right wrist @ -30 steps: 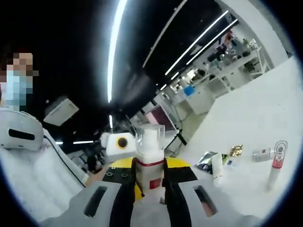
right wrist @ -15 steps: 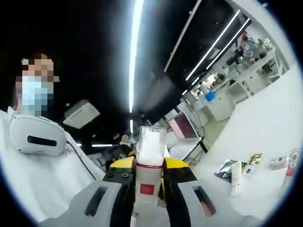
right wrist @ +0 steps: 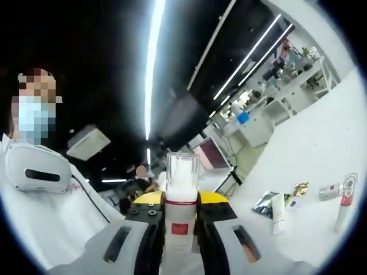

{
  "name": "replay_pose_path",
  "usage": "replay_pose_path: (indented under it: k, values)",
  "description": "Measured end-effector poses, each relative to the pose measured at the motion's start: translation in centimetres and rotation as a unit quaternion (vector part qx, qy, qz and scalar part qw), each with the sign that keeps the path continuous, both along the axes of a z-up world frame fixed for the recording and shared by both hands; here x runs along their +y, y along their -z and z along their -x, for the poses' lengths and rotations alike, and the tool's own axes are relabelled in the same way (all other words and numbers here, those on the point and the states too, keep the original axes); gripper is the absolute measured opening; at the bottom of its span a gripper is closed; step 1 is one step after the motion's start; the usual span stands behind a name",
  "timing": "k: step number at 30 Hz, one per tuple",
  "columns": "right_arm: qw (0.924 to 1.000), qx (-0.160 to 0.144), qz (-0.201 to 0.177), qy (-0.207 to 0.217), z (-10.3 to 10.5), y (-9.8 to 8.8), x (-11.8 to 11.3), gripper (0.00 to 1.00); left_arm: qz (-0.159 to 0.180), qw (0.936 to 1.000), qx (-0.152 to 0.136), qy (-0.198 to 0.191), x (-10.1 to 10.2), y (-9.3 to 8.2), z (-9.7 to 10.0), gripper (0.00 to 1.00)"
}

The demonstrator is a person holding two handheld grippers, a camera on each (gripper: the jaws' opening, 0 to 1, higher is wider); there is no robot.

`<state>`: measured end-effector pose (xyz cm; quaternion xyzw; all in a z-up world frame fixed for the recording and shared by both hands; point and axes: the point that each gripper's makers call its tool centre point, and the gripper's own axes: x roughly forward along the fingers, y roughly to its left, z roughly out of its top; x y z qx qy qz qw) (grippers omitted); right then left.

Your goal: Arrange the skincare products in the storage area until every visible bottle or jar stands upright without overlapping.

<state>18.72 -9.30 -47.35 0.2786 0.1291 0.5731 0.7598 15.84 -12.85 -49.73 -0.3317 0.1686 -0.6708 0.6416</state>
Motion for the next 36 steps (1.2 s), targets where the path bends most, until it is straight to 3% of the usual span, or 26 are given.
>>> replay_pose_path:
  k: [4, 10, 14, 18, 23, 25, 31, 36]
  values:
    - [0.9999, 0.000, 0.012, 0.008, -0.5, 0.3, 0.1, 0.20, -0.014, 0.9998, -0.011, -0.013, 0.2, 0.2, -0.5, 0.17]
    - [0.9988, 0.004, 0.042, 0.026, -1.3, 1.3, 0.1, 0.20, -0.076, 0.9948, -0.051, -0.044, 0.5, 1.4, -1.6, 0.19]
    - [0.9957, 0.047, 0.061, 0.051, -2.4, 2.8, -0.3, 0.20, -0.122, 0.9874, -0.068, -0.074, 0.7, 2.5, -2.6, 0.19]
    - [0.9879, 0.099, 0.089, 0.080, -3.4, 5.0, -0.7, 0.20, -0.188, 0.9720, -0.097, -0.103, 0.8, 4.2, -3.5, 0.20]
    - [0.9838, 0.119, 0.087, 0.102, -4.1, 5.8, -1.0, 0.20, -0.222, 0.9598, -0.120, -0.122, 0.8, 4.7, -4.0, 0.20]
    - [0.9818, 0.119, 0.097, 0.112, -4.4, 6.1, -1.1, 0.20, -0.234, 0.9554, -0.124, -0.130, 0.5, 4.9, -4.0, 0.20]
    - [0.9704, 0.105, 0.132, 0.172, -5.7, 6.6, -1.8, 0.20, -0.279, 0.9330, -0.143, -0.176, 0.8, 5.4, -5.4, 0.19]
    - [0.9635, 0.087, 0.155, 0.200, -6.3, 6.8, -1.8, 0.20, -0.323, 0.9059, -0.181, -0.205, 1.1, 5.8, -6.4, 0.18]
